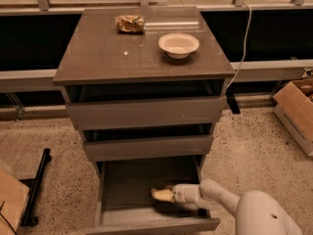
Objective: Place sponge into bottom drawer
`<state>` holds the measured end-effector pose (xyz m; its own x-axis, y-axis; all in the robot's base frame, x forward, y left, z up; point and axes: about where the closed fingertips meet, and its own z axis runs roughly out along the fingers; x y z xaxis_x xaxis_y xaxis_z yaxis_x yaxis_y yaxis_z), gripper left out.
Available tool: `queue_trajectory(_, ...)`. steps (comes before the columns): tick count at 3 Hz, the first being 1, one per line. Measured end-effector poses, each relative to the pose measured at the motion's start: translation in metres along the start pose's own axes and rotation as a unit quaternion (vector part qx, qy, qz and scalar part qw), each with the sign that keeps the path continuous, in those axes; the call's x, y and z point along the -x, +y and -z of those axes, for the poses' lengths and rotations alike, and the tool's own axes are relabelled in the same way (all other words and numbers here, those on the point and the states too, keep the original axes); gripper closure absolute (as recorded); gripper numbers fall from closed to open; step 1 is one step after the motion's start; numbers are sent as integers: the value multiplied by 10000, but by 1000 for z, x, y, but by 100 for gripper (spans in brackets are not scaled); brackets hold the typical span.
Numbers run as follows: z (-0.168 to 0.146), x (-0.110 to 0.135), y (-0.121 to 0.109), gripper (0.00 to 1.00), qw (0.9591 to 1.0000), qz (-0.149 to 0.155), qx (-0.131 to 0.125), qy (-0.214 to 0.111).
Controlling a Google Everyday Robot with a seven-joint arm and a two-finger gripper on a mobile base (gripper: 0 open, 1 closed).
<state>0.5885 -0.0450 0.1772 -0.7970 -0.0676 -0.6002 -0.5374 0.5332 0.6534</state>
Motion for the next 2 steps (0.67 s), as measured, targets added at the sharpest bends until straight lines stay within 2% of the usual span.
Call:
queue_trajectory(1,-2,-1,1,0,10000,-2,14,7)
queue_trajectory(2,-2,-1,1,0,10000,-2,14,7)
